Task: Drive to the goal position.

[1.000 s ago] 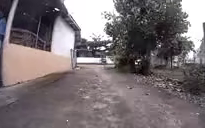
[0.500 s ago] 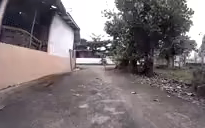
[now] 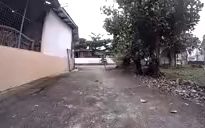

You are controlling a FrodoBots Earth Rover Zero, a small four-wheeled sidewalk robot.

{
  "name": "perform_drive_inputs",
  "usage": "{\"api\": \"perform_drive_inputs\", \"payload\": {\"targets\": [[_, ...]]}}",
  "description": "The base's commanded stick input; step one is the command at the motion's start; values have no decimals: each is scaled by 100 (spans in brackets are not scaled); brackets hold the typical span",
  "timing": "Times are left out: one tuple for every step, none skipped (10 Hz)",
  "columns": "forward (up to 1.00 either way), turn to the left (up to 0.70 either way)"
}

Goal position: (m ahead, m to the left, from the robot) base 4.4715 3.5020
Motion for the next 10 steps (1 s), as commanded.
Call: {"api": "perform_drive_inputs", "payload": {"targets": [[0,0],[0,0],[70,0],[70,0],[70,0],[70,0],[70,0],[70,0],[70,0],[70,0]]}}
